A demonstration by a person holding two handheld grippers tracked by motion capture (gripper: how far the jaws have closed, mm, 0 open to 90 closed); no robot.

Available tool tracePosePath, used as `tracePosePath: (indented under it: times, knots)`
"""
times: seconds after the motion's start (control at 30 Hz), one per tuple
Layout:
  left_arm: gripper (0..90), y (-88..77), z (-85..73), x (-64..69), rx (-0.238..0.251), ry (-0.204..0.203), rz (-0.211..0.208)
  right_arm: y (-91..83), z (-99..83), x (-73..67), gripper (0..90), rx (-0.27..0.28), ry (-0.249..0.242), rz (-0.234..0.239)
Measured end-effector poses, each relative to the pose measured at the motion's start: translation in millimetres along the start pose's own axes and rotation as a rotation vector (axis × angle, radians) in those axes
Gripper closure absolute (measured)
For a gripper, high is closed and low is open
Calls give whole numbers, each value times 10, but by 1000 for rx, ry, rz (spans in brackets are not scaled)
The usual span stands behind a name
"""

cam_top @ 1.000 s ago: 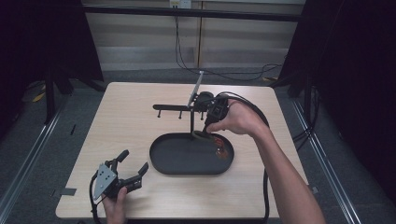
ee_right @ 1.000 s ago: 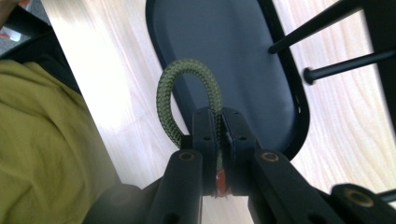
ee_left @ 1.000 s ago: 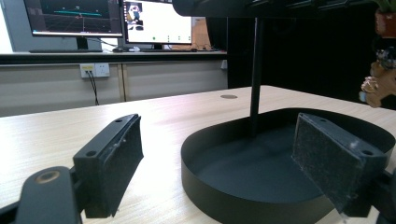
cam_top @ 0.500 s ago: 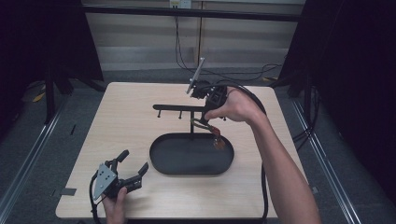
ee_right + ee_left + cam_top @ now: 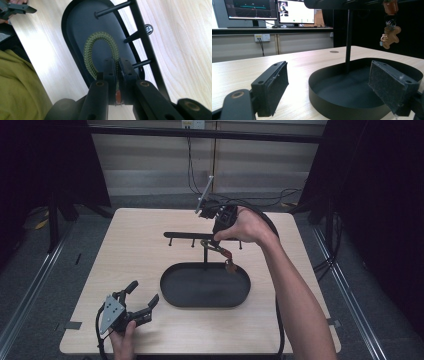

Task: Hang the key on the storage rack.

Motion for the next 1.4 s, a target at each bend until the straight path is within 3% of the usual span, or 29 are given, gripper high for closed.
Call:
tracePosePath:
  times: [0.3,1.2,1.4]
  knots:
    - [158,0,0,0,0,0,0,10,4,125,853,-3,24,-18]
    - [158,0,0,0,0,0,0,64,7,123,794,4,33,-5]
    - [158,0,0,0,0,0,0,65,7,149,783,-8,43,-30]
Point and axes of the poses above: each handheld gripper's, and its own axes: y roughly forward along the jaws, z roughly out of its top, x roughly to its right, the point moved 8 cm from there along y, roughly forward along the jaws, and after that the axes turned 4 degrees about -z, right-handed, at the moved point
